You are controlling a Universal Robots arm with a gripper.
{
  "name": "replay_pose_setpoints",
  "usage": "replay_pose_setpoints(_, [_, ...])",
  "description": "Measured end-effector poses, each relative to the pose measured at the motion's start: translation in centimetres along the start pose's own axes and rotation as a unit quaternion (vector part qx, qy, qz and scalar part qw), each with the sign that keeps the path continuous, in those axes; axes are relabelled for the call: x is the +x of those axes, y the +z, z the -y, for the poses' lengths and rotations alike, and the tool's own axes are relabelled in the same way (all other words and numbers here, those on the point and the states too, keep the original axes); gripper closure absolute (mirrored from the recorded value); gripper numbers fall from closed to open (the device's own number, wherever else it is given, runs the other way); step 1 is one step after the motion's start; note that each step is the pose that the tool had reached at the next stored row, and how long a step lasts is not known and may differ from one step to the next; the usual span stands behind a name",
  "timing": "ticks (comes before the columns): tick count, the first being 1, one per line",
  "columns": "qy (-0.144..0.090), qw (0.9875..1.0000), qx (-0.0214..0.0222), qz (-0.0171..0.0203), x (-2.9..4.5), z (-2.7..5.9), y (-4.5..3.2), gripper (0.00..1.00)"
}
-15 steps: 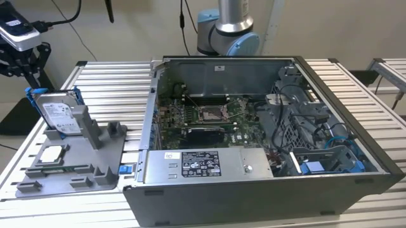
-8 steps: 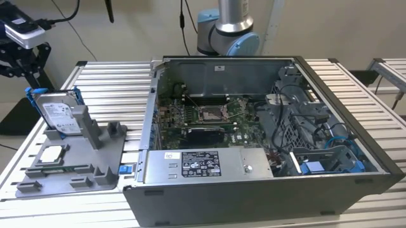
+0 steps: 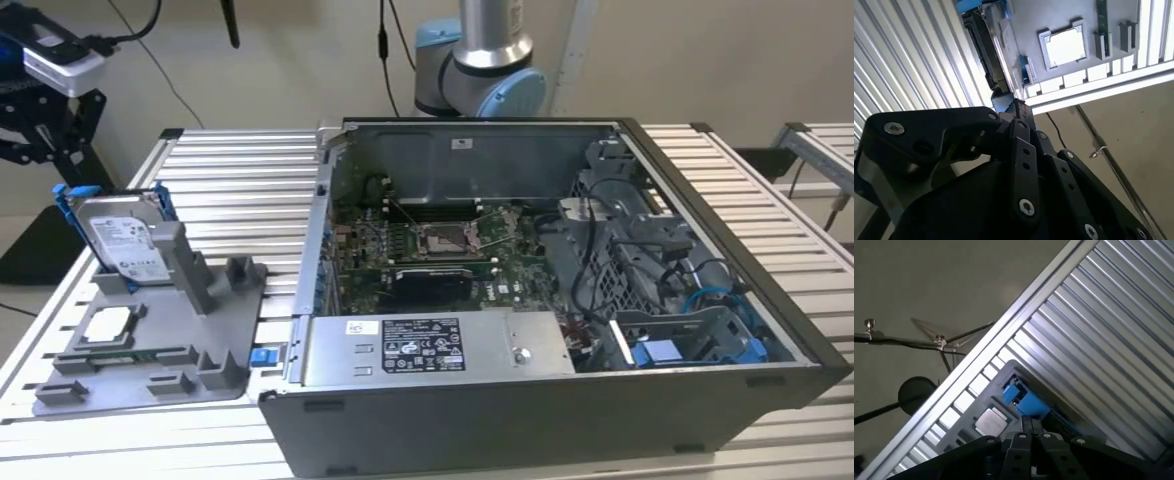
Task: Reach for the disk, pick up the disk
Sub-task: 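Pick up the disk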
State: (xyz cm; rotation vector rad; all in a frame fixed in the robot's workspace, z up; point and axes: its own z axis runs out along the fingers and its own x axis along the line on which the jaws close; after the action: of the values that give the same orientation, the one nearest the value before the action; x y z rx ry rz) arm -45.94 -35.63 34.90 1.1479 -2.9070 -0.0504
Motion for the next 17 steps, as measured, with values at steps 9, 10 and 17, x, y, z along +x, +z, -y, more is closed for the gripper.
replay_pose_setpoints(9, [-0.082,0.9966,0.0002,-0.0029,0.0,0.0,0.0,1.0])
replay_pose_setpoints(10, [-0.091,0.9958,0.0002,-0.0033,0.0,0.0,0.0,1.0])
replay_pose_setpoints(17, [-0.154,0.988,0.0004,-0.0056,0.0,0.0,0.0,1.0])
